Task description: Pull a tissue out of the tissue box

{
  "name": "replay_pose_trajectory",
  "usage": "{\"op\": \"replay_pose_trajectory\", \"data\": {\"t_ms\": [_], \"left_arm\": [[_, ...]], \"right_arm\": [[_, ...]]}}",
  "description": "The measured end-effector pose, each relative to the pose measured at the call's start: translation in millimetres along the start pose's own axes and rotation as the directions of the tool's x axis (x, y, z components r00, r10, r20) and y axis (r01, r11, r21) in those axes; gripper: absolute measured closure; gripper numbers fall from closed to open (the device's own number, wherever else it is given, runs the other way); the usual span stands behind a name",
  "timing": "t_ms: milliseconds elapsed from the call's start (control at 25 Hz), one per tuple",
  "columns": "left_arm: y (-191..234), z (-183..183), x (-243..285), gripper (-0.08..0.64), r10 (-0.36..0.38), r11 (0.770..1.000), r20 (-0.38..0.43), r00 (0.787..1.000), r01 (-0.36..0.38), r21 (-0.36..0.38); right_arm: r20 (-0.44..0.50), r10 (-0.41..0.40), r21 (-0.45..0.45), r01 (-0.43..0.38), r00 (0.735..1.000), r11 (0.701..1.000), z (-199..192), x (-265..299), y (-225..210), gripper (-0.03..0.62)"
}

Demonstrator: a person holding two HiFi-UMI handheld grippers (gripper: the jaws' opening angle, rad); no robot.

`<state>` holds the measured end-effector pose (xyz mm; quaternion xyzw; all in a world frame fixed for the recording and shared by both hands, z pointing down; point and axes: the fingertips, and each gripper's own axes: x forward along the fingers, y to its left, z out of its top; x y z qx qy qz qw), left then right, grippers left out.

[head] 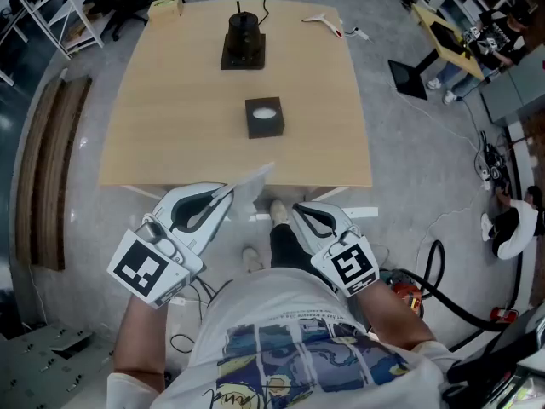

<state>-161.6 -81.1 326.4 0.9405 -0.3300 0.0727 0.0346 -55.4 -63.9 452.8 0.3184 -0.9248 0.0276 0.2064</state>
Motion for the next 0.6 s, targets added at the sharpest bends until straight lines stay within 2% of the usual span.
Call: {"op": "replay_pose_trajectory", "data": {"t_ms": [600], "left_arm": [[3.2,6.6,18.3,0.554,-0.038,0.999,-0.004,0.999,0.038,0.003]], "right_arm": [[-0.02,-0.009,0.001,0.009,1.0,1.0,-3.4,2.3,-16.4,0.592]]}}
